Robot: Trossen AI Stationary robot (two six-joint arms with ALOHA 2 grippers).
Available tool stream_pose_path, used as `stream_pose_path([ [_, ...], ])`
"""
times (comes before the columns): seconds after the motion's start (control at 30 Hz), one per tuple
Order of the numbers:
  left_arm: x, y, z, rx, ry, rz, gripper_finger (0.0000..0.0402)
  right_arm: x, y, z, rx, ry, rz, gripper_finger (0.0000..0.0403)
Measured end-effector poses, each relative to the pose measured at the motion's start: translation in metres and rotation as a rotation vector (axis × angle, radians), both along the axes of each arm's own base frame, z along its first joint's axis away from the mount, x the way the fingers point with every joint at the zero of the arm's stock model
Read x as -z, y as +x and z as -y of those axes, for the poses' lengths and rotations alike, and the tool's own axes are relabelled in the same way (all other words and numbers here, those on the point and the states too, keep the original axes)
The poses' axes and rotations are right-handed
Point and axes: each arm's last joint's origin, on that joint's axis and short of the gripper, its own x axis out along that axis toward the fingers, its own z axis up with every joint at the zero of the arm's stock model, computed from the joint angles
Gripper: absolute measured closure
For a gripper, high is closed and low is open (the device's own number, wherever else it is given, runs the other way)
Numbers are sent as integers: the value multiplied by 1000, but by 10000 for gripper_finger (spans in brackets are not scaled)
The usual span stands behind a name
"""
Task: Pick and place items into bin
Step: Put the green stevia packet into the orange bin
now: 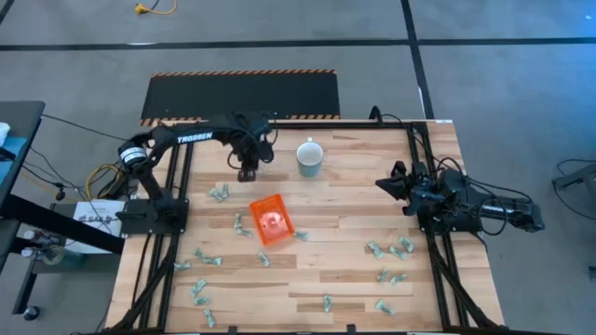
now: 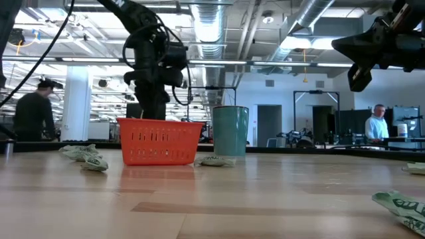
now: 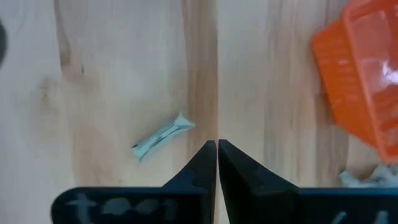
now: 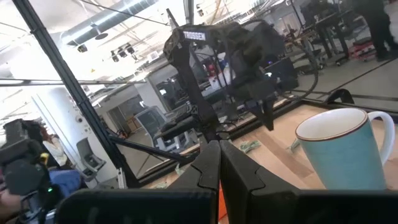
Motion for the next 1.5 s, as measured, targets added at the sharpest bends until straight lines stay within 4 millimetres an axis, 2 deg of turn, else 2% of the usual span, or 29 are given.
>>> stream_pose_path([
  [0.13, 3, -3, -7, 3, 10, -13, 395, 0, 0, 0, 0, -1, 0, 403],
  [0.4, 15, 6, -9, 21, 49, -26, 385, 0, 0, 0, -6, 7, -1, 403],
  [0.57, 18, 7, -4, 123, 70, -62, 336, 3, 1, 0, -3, -22, -33, 403],
  [0.77, 18, 9, -1, 348, 209, -133, 257, 6, 1, 0, 7, -42, -71, 403],
  [1.03, 21, 12, -2, 378, 223, -70, 188, 6, 1, 0, 14, -101, -73, 403],
  [1.23, 44, 2, 3, 435, 257, -139, 176, 6, 1, 0, 14, -104, -73, 403],
  [1.33, 46, 2, 1, 416, 327, -169, 180, 6, 1, 0, 17, -113, -72, 403],
  [1.5, 48, 4, 1, 479, 304, -106, 189, 5, 1, 1, 32, -119, -64, 403],
])
